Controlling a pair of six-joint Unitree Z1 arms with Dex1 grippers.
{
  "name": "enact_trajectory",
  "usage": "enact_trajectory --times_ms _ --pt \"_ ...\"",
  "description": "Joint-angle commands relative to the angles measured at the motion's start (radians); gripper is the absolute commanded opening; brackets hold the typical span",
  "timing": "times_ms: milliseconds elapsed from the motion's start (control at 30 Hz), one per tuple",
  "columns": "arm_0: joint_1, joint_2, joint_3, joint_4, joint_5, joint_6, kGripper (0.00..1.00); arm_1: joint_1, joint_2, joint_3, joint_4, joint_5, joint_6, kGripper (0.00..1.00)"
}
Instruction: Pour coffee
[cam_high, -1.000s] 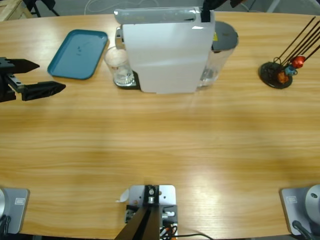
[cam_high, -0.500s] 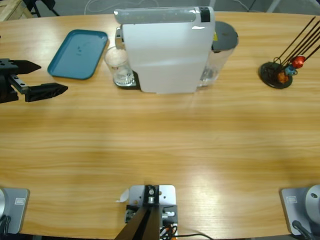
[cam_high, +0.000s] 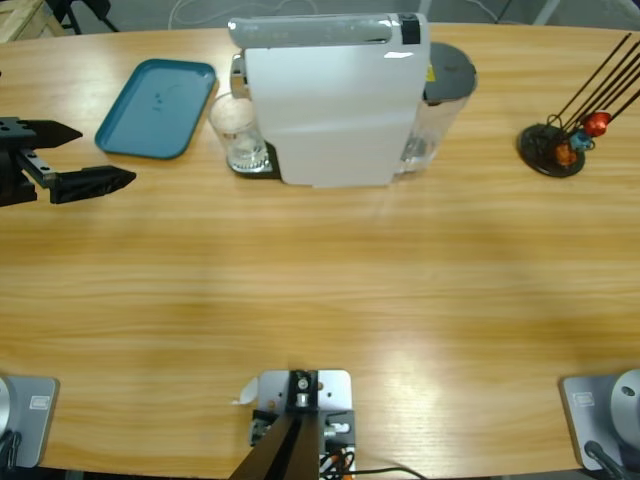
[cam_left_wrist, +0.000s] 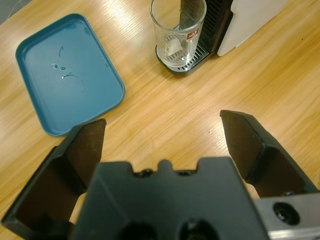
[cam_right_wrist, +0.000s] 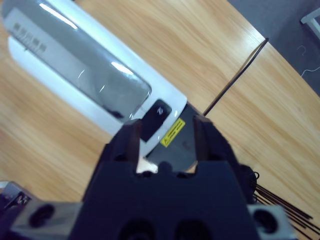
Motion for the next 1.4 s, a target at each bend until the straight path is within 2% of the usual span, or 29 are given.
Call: enact_trajectory --times_ms 33,767,1400 --pt "-0.009 0.028 0.011 0.004 -0.006 -0.013 0.996 0.011 0.093 -0.030 0.013 -0.028 -0.009 0.000" --pt "-0.009 0.028 0.010 0.004 -0.008 -0.013 0.996 0.029 0.080 0.044 0.006 -0.025 0.029 0.000" --pt "-0.009 0.026 0.013 0.005 -0.008 -0.013 0.996 0.047 -0.008 0.172 -0.082 -0.019 0.061 0.000"
